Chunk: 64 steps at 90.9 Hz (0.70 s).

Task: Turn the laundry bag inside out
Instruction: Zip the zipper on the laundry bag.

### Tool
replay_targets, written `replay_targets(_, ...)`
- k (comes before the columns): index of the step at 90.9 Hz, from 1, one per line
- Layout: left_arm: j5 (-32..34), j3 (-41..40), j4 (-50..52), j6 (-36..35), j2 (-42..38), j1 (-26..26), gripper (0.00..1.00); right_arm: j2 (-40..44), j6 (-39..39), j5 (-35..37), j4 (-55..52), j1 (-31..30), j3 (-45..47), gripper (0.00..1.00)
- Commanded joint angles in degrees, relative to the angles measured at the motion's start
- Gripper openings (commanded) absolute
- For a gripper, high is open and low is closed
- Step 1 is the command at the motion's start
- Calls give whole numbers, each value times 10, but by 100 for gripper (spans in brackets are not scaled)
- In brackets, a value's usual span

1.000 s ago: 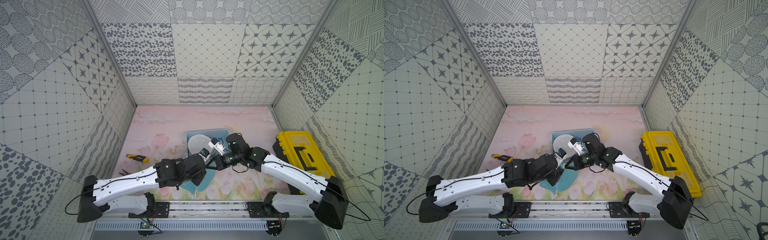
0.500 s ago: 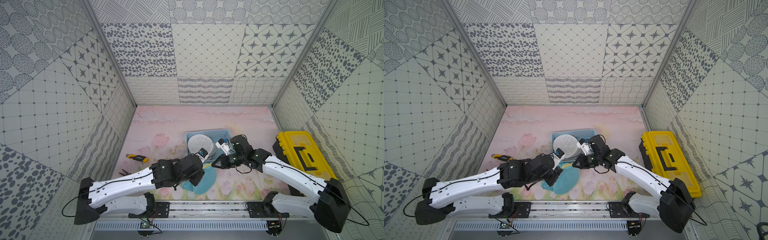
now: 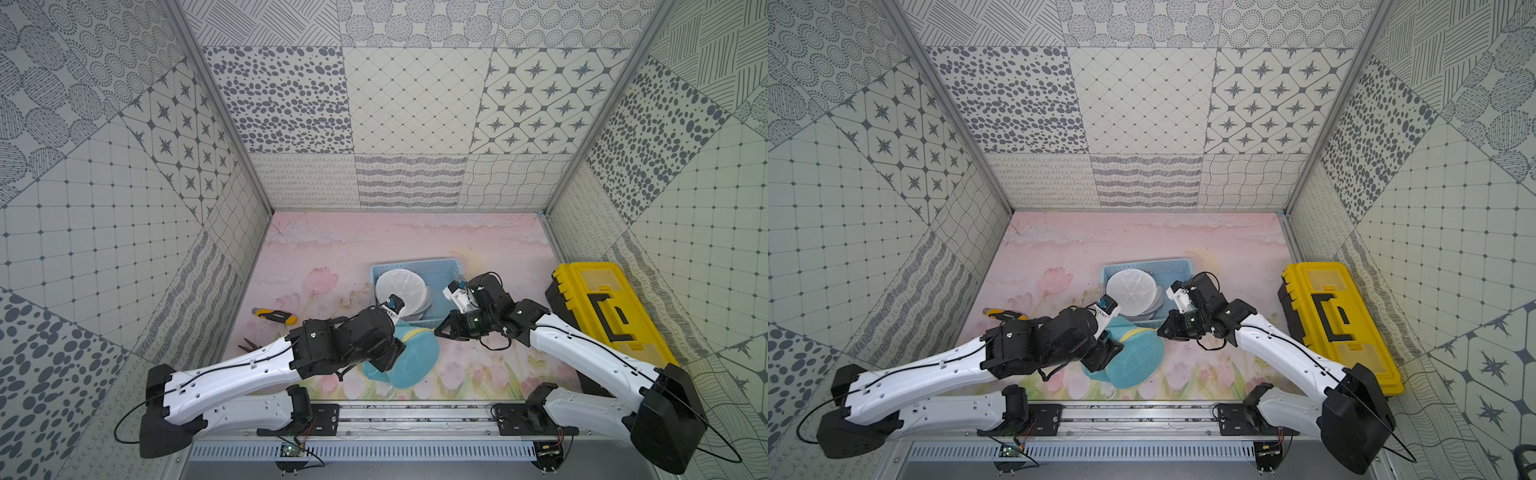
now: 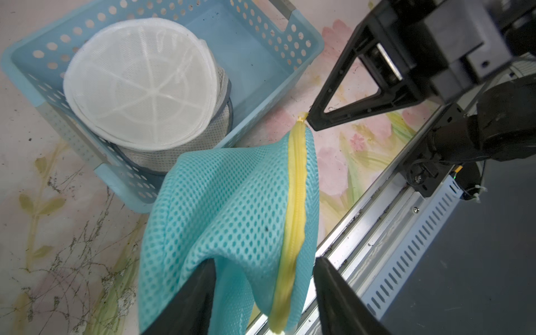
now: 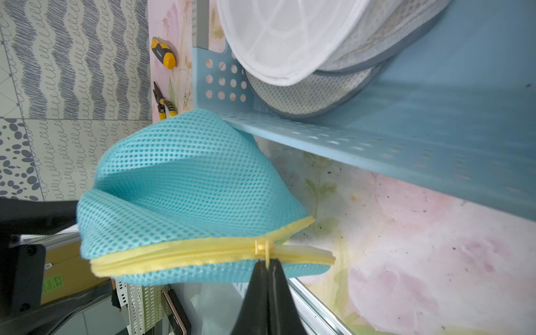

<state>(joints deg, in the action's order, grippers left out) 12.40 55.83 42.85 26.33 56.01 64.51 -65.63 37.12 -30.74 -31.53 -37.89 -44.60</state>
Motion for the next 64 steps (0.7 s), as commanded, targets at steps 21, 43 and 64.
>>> replay_targets(21, 0, 115, 45, -19, -21, -5, 72, 5, -7, 15, -19, -23, -40, 0)
replay_targets(43, -38, 186, -44, -41, 191, 43, 66, 13, 5, 29, -21, -39, -47, 0)
replay_targets(64, -22, 151, -75, 9, 245, 76, 67, 25, 21, 47, -20, -54, -43, 0)
